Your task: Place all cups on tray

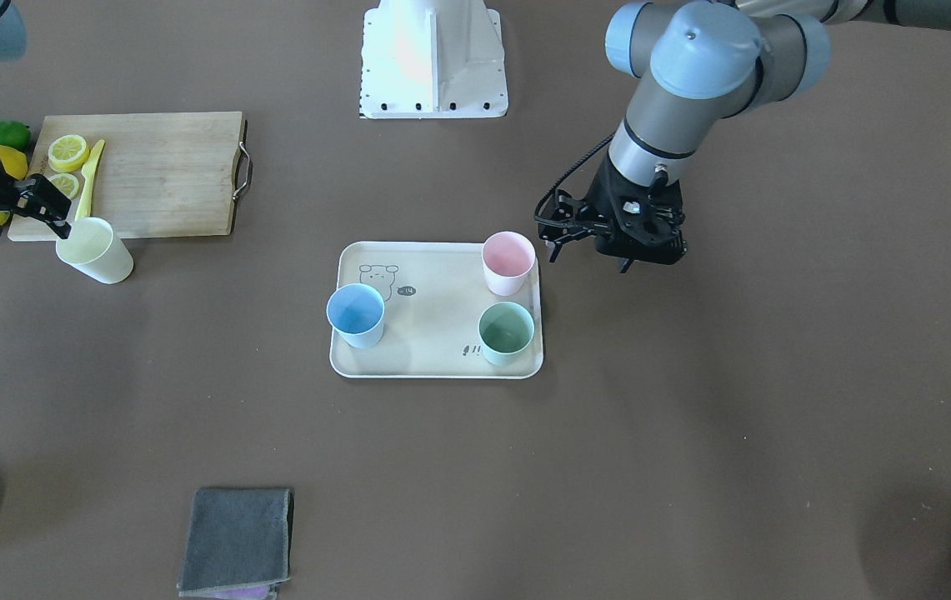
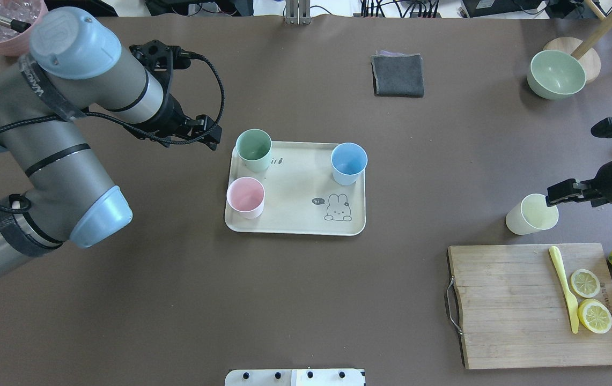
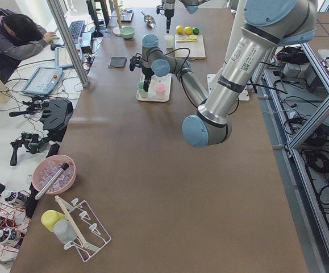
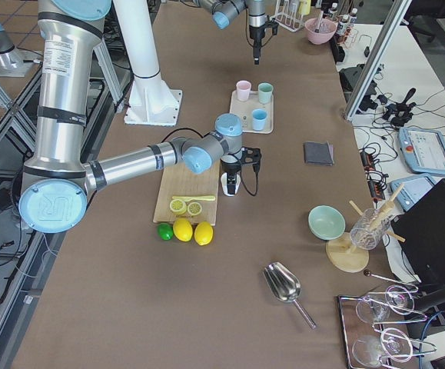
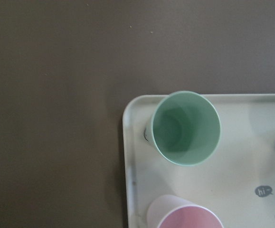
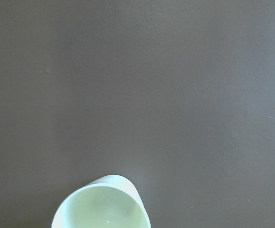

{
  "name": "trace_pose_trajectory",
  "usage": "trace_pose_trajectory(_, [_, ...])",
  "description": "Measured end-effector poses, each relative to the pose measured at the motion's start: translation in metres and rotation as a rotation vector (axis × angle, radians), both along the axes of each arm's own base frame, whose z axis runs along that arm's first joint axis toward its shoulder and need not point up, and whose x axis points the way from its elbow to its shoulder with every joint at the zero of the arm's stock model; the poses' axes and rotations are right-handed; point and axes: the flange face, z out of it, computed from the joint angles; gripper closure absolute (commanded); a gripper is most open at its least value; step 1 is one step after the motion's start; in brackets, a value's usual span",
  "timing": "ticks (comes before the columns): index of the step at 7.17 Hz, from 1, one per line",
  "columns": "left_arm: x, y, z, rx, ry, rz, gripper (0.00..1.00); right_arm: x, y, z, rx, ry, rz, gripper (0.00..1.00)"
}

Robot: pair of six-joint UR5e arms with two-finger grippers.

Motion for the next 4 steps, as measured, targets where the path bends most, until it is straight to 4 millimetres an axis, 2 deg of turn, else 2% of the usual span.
trace_pose_trajectory(2, [-0.011,-0.006,0.007,0.013,-0.010,0.001,0.02,-0.022,0.009,0.007,-0.003,0.035,-0.005,0.87])
trace_pose_trajectory(3, [-0.012,-0.007,0.008,0.014,-0.011,0.000,0.02,-0.028,0.012,0.009,-0.005,0.041,-0.014,1.00])
trace_pose_trajectory(4, [-0.012,-0.008,0.008,0.014,-0.012,0.000,0.02,-0.032,0.013,0.009,-0.005,0.044,-0.019,1.00])
